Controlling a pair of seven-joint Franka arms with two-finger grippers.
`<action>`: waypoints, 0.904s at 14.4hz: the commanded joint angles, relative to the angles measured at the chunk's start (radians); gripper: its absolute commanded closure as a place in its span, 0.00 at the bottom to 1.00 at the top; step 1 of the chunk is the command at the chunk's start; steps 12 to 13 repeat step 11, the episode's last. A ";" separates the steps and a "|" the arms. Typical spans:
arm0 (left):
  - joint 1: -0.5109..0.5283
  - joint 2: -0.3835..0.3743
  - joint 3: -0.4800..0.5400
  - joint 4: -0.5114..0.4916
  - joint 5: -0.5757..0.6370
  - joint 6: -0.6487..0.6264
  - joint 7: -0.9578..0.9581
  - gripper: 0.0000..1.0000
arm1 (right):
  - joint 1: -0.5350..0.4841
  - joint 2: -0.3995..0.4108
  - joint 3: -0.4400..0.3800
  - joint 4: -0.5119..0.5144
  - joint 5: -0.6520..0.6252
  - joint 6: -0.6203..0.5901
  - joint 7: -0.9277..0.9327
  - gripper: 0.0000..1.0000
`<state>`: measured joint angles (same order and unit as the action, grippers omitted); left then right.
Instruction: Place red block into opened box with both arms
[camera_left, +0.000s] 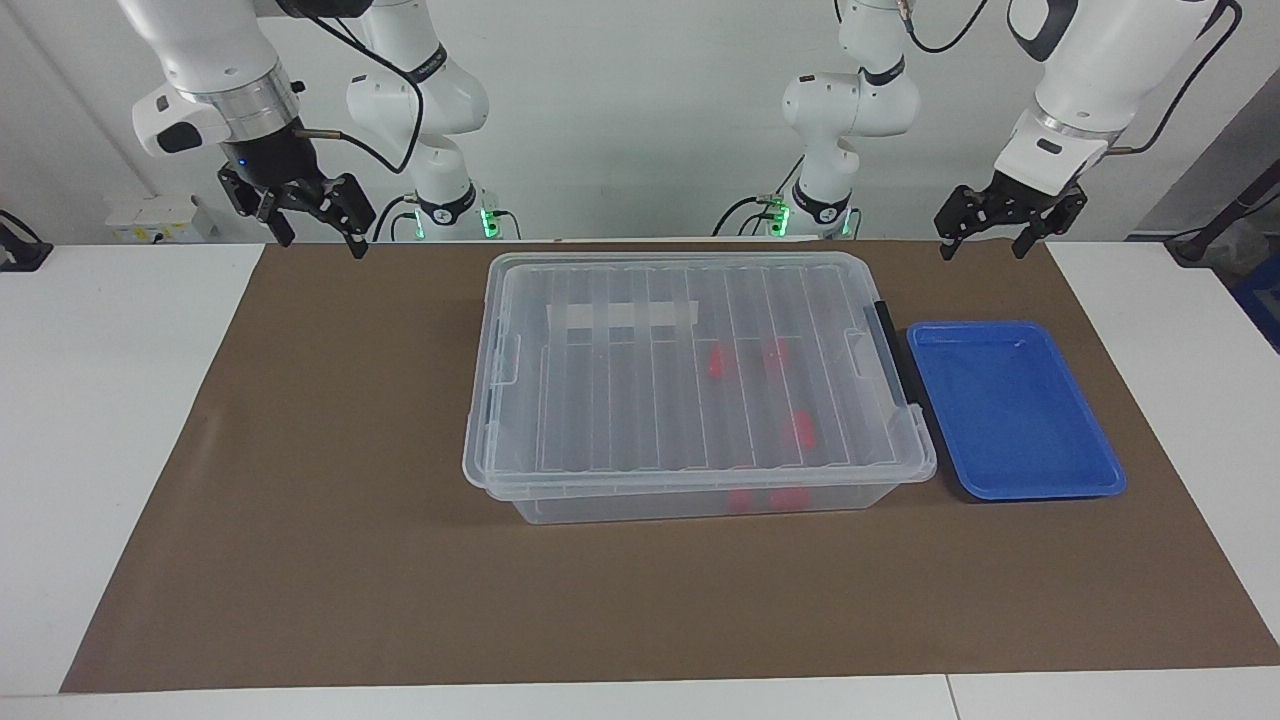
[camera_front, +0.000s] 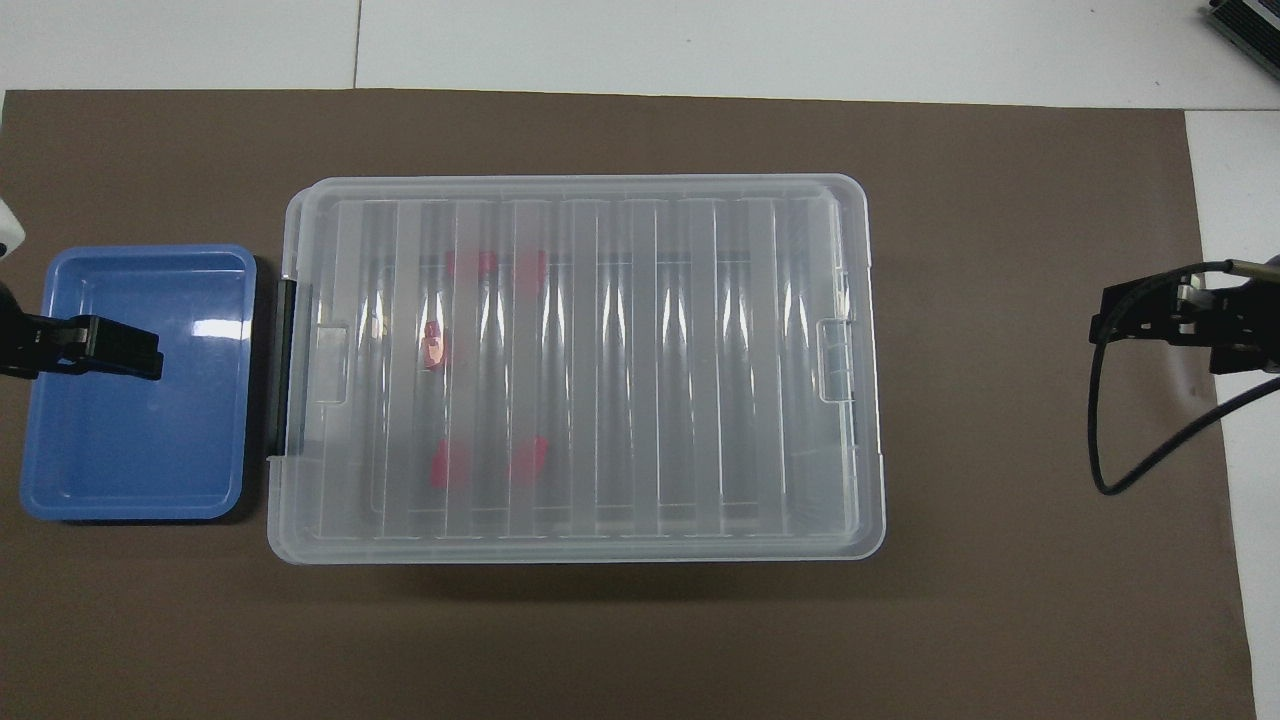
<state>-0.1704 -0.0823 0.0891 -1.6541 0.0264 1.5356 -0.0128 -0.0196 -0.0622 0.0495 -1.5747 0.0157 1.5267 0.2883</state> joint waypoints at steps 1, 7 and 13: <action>0.006 -0.017 0.000 -0.009 -0.014 0.001 -0.004 0.00 | -0.005 -0.031 0.004 -0.044 0.001 0.004 -0.009 0.00; 0.005 -0.017 0.000 -0.009 -0.014 0.001 -0.004 0.00 | -0.005 -0.025 0.006 -0.041 -0.005 0.018 -0.081 0.00; 0.006 -0.017 0.000 -0.009 -0.014 0.000 -0.004 0.00 | -0.003 -0.028 0.006 -0.044 -0.006 0.020 -0.078 0.00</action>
